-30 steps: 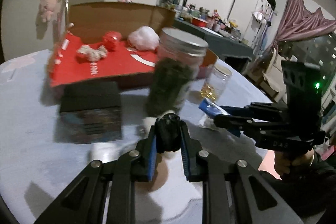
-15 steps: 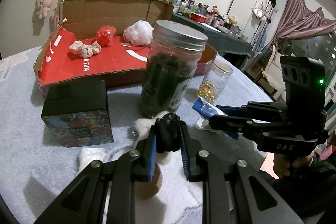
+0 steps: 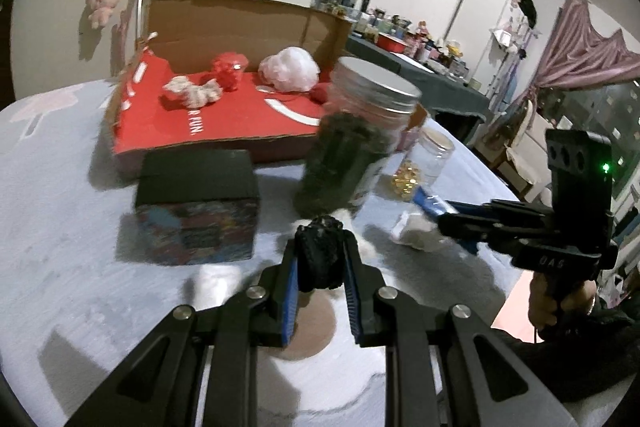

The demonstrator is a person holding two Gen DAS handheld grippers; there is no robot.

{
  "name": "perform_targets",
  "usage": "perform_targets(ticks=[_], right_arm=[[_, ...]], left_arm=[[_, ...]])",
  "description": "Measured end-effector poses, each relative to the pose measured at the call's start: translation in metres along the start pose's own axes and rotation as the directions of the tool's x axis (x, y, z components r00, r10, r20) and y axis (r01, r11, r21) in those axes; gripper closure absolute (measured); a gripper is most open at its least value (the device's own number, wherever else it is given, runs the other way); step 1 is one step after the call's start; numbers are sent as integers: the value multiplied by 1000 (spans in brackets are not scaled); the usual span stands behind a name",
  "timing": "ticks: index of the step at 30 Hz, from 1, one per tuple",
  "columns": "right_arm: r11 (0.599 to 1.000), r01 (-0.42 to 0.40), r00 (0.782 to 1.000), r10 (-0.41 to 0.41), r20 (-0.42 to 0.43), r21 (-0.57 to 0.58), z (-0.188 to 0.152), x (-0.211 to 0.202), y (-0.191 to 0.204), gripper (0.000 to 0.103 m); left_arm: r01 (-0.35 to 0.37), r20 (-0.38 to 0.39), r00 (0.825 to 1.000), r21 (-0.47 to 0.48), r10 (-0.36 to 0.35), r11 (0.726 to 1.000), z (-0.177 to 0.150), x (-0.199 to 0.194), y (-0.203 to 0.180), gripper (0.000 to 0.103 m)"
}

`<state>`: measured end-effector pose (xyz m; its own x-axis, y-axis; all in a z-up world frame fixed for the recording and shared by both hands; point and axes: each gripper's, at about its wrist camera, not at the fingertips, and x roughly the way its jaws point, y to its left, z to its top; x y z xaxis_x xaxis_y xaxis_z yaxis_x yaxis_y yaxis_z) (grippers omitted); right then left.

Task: Organize soft objects
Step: 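Carry the black fuzzy item and blue packet into the cardboard box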

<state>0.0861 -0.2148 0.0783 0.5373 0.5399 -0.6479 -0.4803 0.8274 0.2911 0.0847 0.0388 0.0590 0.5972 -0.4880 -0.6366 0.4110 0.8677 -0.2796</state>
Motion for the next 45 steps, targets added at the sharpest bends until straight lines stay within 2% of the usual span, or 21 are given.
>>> perform_targets(ticks=[5, 17, 26, 36, 45], right_arm=[[999, 2, 1000, -3, 10, 44, -3, -11, -14, 79], [995, 57, 998, -57, -2, 88, -9, -25, -46, 79], [991, 104, 995, -103, -16, 86, -13, -29, -70, 79], [988, 145, 989, -145, -4, 56, -7, -30, -94, 79], [991, 131, 991, -132, -8, -40, 15, -21, -101, 79]], left_arm=[[-27, 12, 1000, -37, 27, 999, -2, -11, 15, 81], [-146, 22, 989, -96, 149, 985, -10, -40, 54, 81], [-197, 22, 979, -115, 201, 974, -12, -41, 84, 81], [-148, 40, 988, -99, 152, 984, 1, -32, 107, 81], [-119, 31, 992, -47, 120, 992, 20, -21, 118, 81]])
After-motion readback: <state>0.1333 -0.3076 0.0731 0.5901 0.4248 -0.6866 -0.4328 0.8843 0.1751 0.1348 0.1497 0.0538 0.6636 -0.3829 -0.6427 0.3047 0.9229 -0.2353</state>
